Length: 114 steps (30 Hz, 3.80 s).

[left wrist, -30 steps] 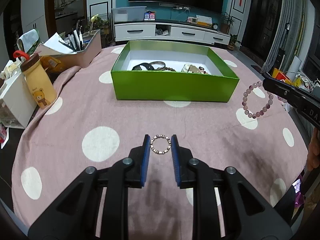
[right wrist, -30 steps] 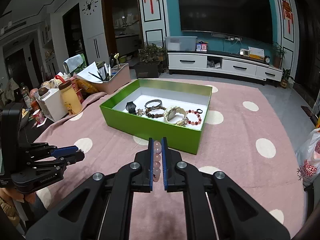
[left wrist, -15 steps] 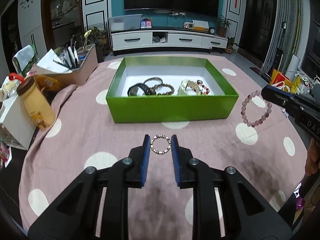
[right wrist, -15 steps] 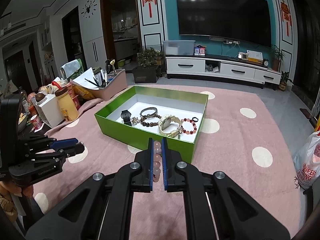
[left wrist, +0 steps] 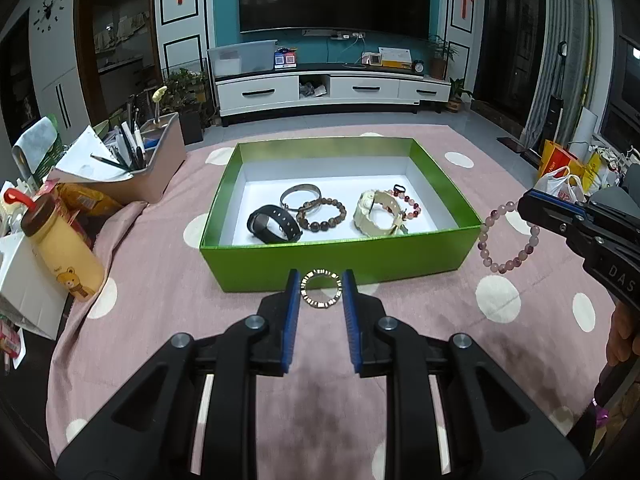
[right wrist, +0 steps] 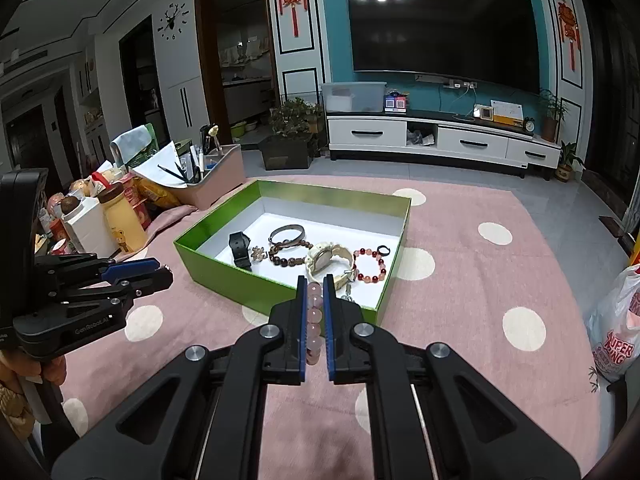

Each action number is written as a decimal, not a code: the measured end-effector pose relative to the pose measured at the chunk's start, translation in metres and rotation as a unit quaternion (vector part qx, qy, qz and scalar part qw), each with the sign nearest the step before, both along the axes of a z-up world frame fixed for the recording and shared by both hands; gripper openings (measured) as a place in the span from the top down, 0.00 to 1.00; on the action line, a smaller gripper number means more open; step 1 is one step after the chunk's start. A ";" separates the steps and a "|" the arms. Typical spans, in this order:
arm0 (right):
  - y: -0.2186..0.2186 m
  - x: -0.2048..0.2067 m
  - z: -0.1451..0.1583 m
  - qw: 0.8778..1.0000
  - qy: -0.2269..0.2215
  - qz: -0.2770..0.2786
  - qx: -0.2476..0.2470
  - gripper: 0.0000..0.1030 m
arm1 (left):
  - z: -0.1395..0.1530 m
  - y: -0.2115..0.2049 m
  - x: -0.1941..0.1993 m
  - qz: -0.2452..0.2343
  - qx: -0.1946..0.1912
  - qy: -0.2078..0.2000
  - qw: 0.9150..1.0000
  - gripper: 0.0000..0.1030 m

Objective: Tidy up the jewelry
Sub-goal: 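Lift the ring and pink bracelet and carry them over the green box, then lower the ring and pink bracelet into the box with both tools, then open the left tool to drop the ring while the right tool releases the pink bracelet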

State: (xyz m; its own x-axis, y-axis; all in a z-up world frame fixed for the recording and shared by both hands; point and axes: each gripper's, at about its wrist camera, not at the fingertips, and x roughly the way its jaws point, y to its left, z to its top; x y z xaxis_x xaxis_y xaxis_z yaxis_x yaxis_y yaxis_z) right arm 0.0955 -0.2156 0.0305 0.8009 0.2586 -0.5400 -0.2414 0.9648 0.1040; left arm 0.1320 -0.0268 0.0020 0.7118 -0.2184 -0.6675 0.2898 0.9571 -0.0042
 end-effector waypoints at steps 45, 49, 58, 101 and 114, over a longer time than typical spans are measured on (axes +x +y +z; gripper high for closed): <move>0.003 0.095 0.014 1.000 -0.021 0.005 -0.013 0.93 | 0.018 -0.028 0.128 -0.002 0.010 -0.010 1.000 0.80; 0.002 0.102 0.011 1.000 -0.014 0.006 -0.010 0.93 | 0.014 -0.028 0.138 -0.002 0.008 -0.002 1.000 0.80; -0.003 0.123 -0.002 1.000 0.020 0.007 0.016 0.93 | 0.006 -0.024 0.166 -0.006 -0.014 0.043 0.999 0.80; 0.003 0.179 -0.023 0.998 0.069 -0.013 0.002 0.93 | -0.037 -0.045 0.216 -0.001 0.023 0.128 0.992 0.80; 0.002 0.187 -0.024 0.997 0.072 -0.020 0.001 0.93 | -0.042 -0.048 0.217 -0.004 0.024 0.137 0.990 0.80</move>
